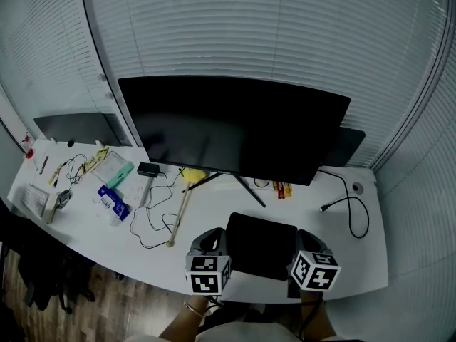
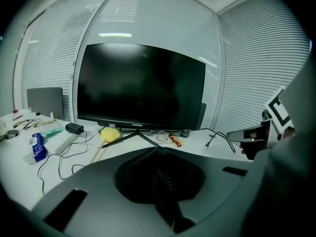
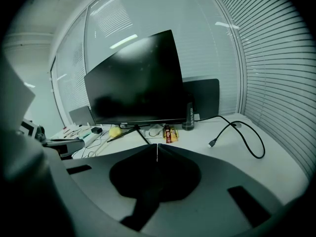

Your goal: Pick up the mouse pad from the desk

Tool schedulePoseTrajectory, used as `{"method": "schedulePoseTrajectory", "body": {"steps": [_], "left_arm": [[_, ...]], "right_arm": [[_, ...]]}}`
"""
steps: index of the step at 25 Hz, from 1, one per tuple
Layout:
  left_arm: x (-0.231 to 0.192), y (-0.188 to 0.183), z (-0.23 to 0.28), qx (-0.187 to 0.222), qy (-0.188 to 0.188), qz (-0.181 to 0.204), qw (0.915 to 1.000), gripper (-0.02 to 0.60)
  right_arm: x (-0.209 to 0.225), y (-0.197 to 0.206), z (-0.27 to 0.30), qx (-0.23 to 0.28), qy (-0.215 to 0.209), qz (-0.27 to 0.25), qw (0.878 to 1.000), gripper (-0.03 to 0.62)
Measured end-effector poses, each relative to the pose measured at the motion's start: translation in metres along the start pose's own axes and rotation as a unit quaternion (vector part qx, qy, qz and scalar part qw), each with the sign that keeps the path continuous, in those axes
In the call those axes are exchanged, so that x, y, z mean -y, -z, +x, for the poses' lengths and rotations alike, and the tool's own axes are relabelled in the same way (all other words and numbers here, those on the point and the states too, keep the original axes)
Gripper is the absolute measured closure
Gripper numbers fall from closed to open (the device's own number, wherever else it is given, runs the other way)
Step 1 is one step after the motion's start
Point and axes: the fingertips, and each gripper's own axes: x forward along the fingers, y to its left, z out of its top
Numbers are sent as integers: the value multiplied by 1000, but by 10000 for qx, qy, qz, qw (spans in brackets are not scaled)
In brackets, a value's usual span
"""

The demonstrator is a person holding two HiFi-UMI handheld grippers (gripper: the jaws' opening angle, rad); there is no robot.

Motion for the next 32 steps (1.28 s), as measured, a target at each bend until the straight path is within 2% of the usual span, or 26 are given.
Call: {"method": "schedulePoseTrajectory", "body": {"steps": [9,19,32], "left_arm": [[6,28,15,-428,135,40,9990,565],[6,70,40,-895,194,121,9957,565],[7,77,61,-1113,402,297,9925,563]], "right_arm": [[11,25,7,-325,158,166,9992,560],[22,70,29,-767,223,414,9959,560],[36,80,39,-898,393,535,9937,560]]}}
